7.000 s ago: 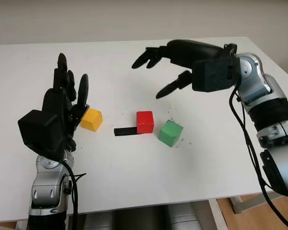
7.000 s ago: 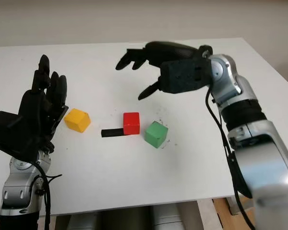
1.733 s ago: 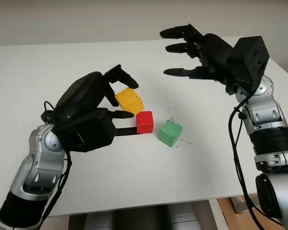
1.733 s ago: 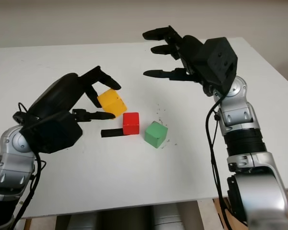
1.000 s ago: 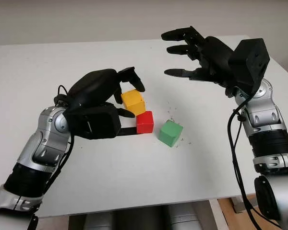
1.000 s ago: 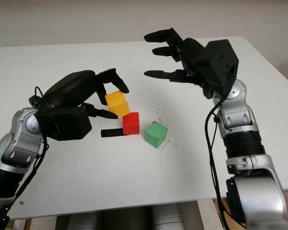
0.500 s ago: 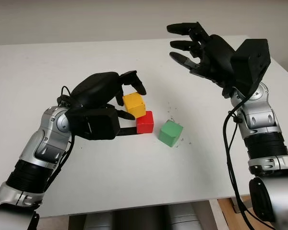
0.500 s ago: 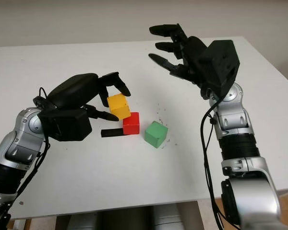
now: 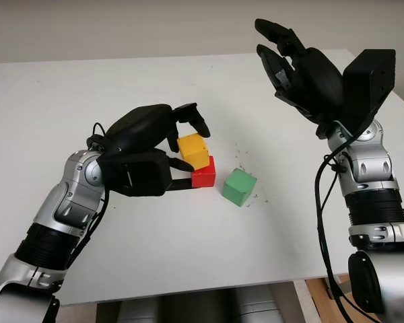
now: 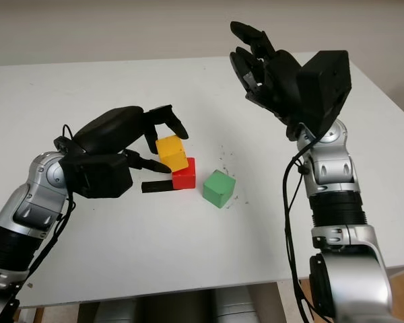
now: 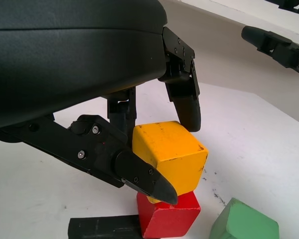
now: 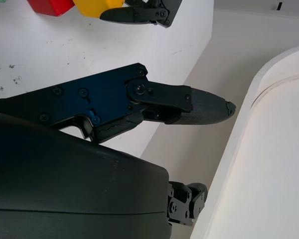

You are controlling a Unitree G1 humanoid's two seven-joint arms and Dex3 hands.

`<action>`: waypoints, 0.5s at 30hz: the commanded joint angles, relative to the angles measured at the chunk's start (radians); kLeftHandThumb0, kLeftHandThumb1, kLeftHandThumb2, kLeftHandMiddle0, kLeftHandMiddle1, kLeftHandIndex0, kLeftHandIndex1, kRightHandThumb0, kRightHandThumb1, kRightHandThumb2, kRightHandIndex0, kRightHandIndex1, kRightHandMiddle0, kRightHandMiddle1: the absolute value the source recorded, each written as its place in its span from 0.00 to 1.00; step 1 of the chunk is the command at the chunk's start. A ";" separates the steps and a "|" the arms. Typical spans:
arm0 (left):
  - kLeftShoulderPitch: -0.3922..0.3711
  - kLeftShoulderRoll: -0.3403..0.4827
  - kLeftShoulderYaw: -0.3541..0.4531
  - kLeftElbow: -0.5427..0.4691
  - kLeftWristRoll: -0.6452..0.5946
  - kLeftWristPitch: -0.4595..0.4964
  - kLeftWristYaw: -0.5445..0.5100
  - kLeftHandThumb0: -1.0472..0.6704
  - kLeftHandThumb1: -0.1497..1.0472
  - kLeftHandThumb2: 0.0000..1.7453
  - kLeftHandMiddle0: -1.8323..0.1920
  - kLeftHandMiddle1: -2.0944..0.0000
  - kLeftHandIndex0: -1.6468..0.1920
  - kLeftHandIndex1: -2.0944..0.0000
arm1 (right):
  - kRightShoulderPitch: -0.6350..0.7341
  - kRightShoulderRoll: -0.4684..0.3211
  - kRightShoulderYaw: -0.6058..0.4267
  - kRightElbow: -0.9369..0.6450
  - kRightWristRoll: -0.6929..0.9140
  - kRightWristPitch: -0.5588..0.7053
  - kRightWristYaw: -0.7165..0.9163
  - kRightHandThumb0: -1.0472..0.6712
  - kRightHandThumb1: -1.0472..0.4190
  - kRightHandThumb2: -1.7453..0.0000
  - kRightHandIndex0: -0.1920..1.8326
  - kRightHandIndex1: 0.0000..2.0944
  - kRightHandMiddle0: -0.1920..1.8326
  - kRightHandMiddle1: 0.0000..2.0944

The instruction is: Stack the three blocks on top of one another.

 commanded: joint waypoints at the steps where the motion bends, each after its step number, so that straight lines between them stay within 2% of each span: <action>1: -0.037 -0.004 -0.012 0.007 0.002 -0.021 0.005 0.56 0.94 0.03 0.67 0.29 0.70 0.38 | 0.003 -0.014 -0.008 -0.019 0.001 0.002 0.003 0.17 0.00 0.67 0.07 0.10 0.02 0.21; 11: -0.075 -0.029 -0.035 0.062 0.007 -0.026 0.000 0.56 0.94 0.03 0.68 0.29 0.70 0.38 | -0.002 -0.006 -0.009 -0.011 0.004 0.005 0.011 0.17 0.00 0.68 0.08 0.08 0.02 0.20; 15: -0.086 -0.035 -0.042 0.090 0.009 -0.047 0.011 0.56 0.93 0.03 0.69 0.24 0.70 0.38 | -0.002 -0.005 -0.009 -0.014 0.005 0.011 0.010 0.17 0.00 0.68 0.08 0.08 0.03 0.19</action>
